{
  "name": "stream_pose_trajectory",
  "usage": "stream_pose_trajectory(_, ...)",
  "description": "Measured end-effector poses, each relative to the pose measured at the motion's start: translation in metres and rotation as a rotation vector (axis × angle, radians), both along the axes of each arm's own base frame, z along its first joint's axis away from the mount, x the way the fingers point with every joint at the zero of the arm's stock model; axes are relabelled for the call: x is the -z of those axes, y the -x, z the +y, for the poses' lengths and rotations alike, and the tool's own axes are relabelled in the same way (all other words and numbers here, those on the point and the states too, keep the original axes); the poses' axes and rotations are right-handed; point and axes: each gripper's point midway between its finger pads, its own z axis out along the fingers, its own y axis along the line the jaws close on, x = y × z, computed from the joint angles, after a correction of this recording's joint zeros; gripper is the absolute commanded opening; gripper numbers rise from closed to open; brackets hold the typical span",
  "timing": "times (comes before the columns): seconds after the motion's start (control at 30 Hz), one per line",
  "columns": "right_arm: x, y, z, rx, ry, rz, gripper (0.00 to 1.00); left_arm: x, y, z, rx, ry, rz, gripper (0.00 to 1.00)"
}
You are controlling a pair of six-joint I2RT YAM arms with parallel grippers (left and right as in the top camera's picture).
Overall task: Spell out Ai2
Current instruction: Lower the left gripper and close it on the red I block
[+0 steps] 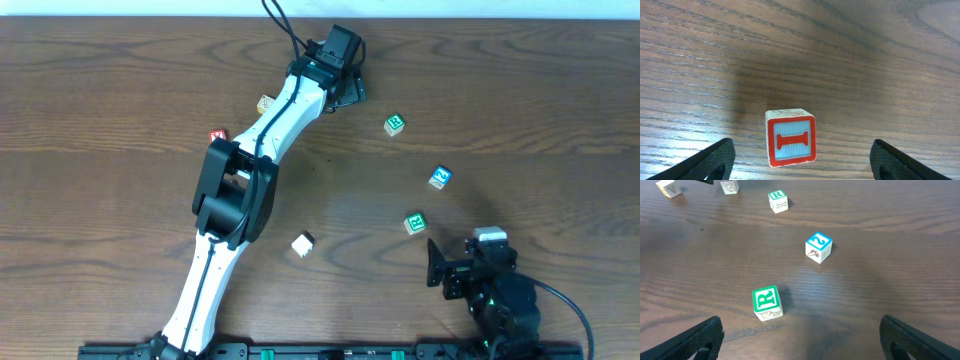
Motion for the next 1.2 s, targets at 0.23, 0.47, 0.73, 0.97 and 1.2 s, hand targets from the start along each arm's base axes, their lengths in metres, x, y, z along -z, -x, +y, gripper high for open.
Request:
stream_pose_trajectory(0.23, 0.000, 0.000, 0.000, 0.000, 0.000, 0.000, 0.99, 0.016, 0.001, 0.002, -0.007, -0.006, 0.026, 0.87)
stream_pose_trajectory(0.47, 0.000, 0.000, 0.000, 0.000, 0.000, 0.000, 0.99, 0.022, 0.001, 0.001, -0.014, -0.001, 0.033, 0.82)
stream_pose_trajectory(0.73, 0.000, 0.000, 0.000, 0.000, -0.001, 0.000, 0.99, 0.021, 0.001, 0.001, -0.016, 0.001, 0.032, 0.61)
stream_pose_trajectory(0.97, 0.000, 0.000, 0.000, 0.000, 0.000, 0.000, 0.99, 0.020, -0.002, 0.000, -0.007, -0.001, 0.018, 0.58)
stream_pose_trajectory(1.2, 0.000, 0.000, 0.000, 0.000, 0.000, 0.000, 0.99, 0.019, -0.004, 0.001, 0.017, -0.020, 0.003, 0.52)
